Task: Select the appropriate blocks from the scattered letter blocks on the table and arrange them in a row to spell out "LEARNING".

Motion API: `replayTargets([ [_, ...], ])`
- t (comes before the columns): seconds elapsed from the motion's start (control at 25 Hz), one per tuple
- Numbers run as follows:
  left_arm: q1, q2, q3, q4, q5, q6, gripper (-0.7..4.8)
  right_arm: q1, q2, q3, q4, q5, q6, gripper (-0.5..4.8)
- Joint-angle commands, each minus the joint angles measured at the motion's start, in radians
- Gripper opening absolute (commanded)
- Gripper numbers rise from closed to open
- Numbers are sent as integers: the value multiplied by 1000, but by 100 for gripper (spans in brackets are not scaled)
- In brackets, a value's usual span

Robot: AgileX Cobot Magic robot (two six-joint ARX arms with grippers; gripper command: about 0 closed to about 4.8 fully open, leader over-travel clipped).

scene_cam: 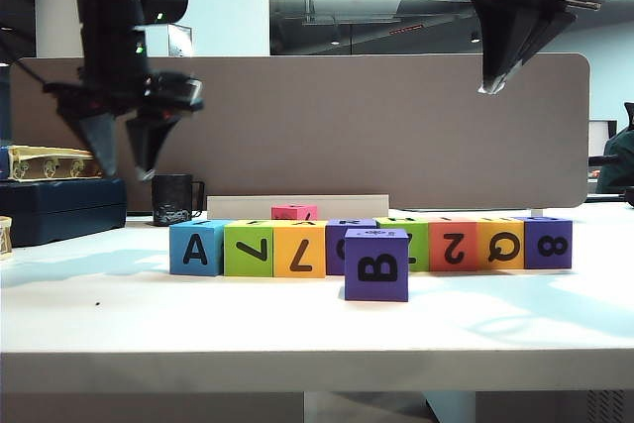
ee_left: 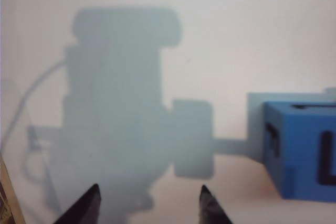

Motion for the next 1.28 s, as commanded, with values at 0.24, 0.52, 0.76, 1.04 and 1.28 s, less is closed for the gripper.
replayTargets([
  [0.24, 30, 46, -2, -25, 44, -3, 234, -59, 18, 4, 60, 36, -3, -1],
  [0.52, 39, 80, -21, -7, 56, 20, 65, -173, 69, 3, 60, 58, -3, -1],
  [0.76, 39, 125, -21, -36, 69, 26, 51, -222, 140, 4, 55, 58, -3, -1],
  [1.04, 38, 155, -21, -31, 189, 22, 51, -241, 212, 4, 63, 61, -3, -1],
  [1.28, 37, 169, -21, -24, 267, 22, 50, -245, 238, 4, 69, 61, -3, -1],
])
